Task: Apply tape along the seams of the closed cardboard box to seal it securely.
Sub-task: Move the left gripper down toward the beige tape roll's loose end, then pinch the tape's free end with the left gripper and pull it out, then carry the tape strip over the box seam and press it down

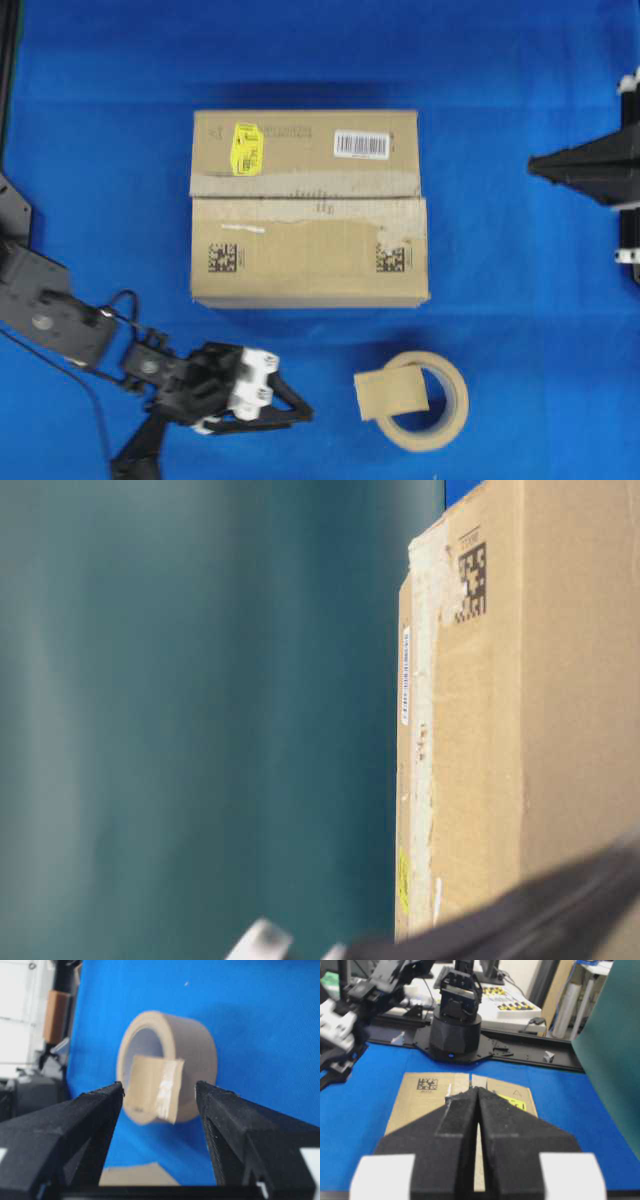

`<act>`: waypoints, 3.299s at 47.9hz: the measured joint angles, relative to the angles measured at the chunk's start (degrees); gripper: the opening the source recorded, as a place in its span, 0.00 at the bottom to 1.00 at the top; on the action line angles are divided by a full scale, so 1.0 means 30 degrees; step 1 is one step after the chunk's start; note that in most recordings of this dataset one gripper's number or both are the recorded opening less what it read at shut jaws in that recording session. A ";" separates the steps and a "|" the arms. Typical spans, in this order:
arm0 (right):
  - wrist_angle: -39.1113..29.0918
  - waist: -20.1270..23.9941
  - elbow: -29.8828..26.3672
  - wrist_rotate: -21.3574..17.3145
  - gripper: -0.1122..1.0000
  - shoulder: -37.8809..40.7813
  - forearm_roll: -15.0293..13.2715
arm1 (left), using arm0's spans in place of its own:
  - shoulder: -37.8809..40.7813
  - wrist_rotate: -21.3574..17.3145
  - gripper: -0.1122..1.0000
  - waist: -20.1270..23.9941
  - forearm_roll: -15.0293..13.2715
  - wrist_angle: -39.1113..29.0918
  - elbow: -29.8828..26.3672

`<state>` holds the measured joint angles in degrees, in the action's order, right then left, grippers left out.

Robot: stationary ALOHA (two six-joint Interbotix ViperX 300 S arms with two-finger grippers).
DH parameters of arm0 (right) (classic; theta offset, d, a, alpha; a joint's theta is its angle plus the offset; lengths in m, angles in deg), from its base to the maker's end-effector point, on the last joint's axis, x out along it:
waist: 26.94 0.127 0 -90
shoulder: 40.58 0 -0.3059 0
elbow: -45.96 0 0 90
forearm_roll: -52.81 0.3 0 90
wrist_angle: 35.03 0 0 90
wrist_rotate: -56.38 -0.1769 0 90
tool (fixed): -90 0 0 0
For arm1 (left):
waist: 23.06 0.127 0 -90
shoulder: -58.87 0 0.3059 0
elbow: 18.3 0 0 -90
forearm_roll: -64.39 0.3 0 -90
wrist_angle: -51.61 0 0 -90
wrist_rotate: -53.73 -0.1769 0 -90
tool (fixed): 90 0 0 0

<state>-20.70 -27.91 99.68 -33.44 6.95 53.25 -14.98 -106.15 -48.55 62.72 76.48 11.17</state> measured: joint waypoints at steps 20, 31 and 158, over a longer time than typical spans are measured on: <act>0.0000 0.0000 0.0000 0.0029 0.10 0.0586 -0.0029 | 0.5010 -0.1260 0.62 0.1553 -0.0029 0.0029 -0.3809; -0.0029 0.0000 0.0000 0.0029 0.10 0.0996 -0.0029 | 0.5273 -0.1260 0.61 0.1523 0.0000 0.0000 -0.4160; -0.0117 0.0498 -0.1904 0.2168 0.10 0.2900 -0.0205 | -0.6416 -0.7090 0.10 0.8760 0.0117 -0.4014 0.2109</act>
<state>-21.05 -26.41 93.97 -26.94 15.65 52.63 -34.23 -127.42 -22.27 63.07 64.44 17.50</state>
